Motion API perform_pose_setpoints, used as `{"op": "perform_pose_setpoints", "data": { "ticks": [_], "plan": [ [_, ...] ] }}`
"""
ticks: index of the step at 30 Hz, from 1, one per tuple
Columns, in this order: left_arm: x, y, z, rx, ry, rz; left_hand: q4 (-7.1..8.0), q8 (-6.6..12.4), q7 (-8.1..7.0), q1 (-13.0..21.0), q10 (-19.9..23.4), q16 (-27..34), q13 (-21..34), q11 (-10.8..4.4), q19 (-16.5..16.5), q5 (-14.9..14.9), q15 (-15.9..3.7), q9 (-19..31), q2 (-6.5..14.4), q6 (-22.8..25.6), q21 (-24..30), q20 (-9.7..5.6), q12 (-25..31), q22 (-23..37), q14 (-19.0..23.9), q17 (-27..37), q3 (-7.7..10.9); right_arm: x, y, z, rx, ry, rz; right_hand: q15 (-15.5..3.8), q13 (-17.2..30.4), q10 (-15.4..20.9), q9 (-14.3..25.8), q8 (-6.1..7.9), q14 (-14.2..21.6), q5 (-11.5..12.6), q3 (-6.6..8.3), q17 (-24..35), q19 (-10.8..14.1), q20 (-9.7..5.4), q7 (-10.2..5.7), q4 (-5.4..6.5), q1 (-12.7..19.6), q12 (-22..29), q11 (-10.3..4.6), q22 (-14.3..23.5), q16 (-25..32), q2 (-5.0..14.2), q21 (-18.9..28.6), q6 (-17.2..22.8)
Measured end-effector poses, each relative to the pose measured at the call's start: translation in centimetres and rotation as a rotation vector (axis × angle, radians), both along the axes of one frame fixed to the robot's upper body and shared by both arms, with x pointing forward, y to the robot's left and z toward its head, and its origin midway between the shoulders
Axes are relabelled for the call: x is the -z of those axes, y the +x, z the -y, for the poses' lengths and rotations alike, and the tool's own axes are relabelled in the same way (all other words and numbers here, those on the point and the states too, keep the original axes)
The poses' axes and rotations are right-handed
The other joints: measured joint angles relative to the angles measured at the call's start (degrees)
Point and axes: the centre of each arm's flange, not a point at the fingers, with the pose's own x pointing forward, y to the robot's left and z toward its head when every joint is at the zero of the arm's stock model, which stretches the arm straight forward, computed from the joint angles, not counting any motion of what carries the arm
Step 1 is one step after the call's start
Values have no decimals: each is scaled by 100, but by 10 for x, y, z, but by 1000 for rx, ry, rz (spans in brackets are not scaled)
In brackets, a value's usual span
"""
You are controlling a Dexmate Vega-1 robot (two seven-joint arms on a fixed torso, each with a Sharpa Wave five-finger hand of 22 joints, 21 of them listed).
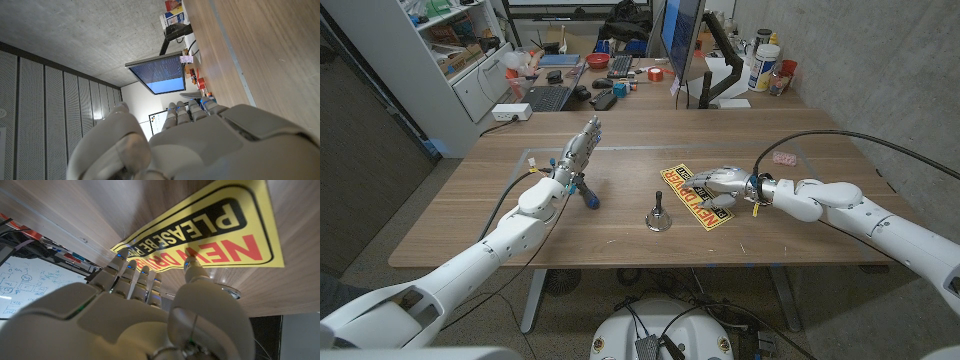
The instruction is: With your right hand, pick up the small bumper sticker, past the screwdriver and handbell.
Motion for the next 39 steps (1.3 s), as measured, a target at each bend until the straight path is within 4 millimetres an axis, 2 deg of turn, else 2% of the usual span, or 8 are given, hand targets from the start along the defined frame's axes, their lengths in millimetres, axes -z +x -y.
{"op": "perform_pose_setpoints", "data": {
  "ticks": [9, 15, 28, 32, 34, 39],
  "plan": [
    [2, 2, 2, 6, -4, -2, 0, 0, 0, 0, 0, 0, 0, 0, 0, 0, 0, 0, 0, 0, 0, 0, 0, 0, 0, 0, 0, -1, 1, 0, 23, -45, -23, -19, 0, 1, 0, 0, 86, 1, 8, 0, 31, 31, -2, 10, -1, 0, 0, 0, 28, 1, 0, 2],
    [4, 4, 2, 10, -11, -3, 0, 0, 0, 0, 0, 0, 0, 0, 0, 0, 0, 0, 0, 0, 0, 0, 0, 0, 0, 0, 0, -1, 2, -1, 43, -103, -46, -10, 0, 79, -1, 79, 158, 6, 33, 0, 61, 124, -22, 34, 1, 34, 11, 10, 28, 0, 0, 209],
    [3, 9, 3, 21, -21, 2, 24, 0, 0, 0, 0, 0, 0, 0, 0, 0, 0, 0, 0, 0, 0, 0, 0, 0, 0, 0, -24, 0, 0, -6, 87, -238, -83, -10, -1, 168, -1, 79, 219, 11, 78, 28, 103, 246, -17, 82, 9, 115, -1, 15, 28, -8, 0, 295],
    [2, 10, 2, 24, -20, 3, 24, 0, 0, 0, 0, 0, 0, 0, -8, 1, 0, 0, 0, 0, 0, 12, 0, 0, 0, 0, -24, 0, 0, -7, 98, -258, -78, -1, -2, 279, -6, 177, 296, 10, 87, 28, 129, 265, -62, 89, 57, 125, -67, 15, 29, 23, 34, 585],
    [1, 11, 2, 26, -19, 4, 24, 0, 0, 0, 0, 0, 0, 0, 21, 0, 0, 0, 0, 0, 0, 41, 0, 0, 0, 0, -24, 0, 0, -8, 100, -262, -75, -10, -1, 359, -14, 218, 345, 10, 107, 28, 208, 221, -124, 90, 110, 173, -122, 15, 68, 47, 34, 752],
    [-1, 13, 2, 30, -18, 8, 1, 0, 0, 0, 0, 0, 0, 0, 21, 0, 0, 0, 0, 0, 0, 41, 0, 0, 0, 0, -47, 0, 0, -9, 107, -271, -64, -11, -2, 599, -16, 312, 469, 9, 199, 28, 331, 183, -93, 57, 177, 258, -166, 14, 68, 80, 68, 836]
  ]
}}
